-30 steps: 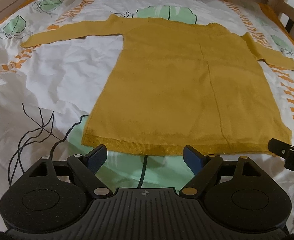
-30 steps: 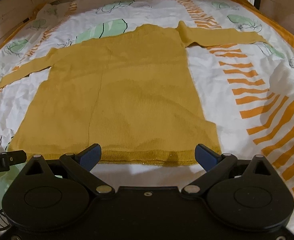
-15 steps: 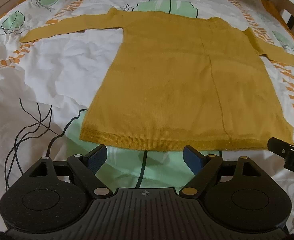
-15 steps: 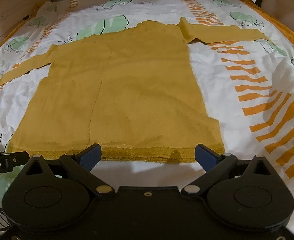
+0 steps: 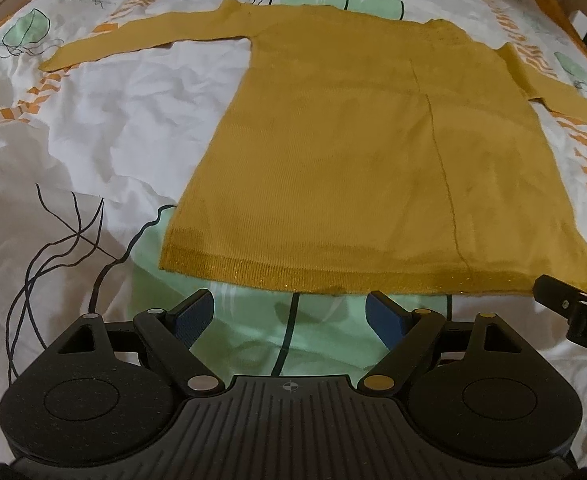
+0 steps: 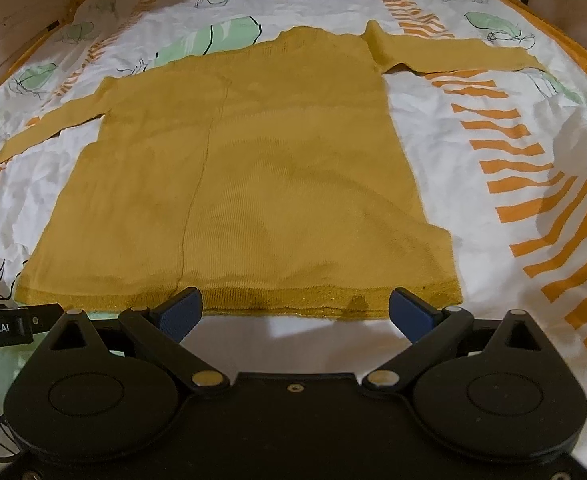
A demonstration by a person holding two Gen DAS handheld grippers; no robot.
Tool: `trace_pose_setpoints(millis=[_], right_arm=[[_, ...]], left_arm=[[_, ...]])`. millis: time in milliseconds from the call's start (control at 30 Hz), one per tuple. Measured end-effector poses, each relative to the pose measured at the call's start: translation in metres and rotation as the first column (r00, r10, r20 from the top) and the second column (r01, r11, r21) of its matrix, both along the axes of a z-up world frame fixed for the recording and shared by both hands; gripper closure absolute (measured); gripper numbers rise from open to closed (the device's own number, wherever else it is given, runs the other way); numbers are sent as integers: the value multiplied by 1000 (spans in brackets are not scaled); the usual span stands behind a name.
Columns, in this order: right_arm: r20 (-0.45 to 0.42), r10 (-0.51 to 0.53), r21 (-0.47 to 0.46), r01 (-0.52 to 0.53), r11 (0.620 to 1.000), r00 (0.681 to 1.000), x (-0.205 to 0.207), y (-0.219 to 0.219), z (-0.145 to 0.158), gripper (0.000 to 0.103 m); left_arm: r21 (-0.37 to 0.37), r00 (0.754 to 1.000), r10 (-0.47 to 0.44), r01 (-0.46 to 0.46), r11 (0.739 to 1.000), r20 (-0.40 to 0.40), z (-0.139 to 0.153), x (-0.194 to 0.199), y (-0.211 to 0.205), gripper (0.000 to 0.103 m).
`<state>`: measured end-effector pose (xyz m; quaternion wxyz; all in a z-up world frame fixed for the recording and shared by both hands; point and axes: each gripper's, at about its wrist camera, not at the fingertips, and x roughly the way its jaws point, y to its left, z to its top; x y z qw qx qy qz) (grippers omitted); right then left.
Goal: Fold small clothes
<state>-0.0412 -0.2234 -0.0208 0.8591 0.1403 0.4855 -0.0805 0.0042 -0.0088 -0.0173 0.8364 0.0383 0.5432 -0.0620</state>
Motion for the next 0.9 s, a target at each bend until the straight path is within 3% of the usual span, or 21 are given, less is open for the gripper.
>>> trace_pose_setpoints(millis=[567,900], right_arm=[[-27,38,73,-36,997,999,23,-6,-4,3],[-50,43,114,-37,993,998,50,-23,-6,3]], left_arm=[[-9,998,0,0,1000,-58,-4,22,-3,20],[13,999,19,-18,1000,-45,-1,55,-5,20]])
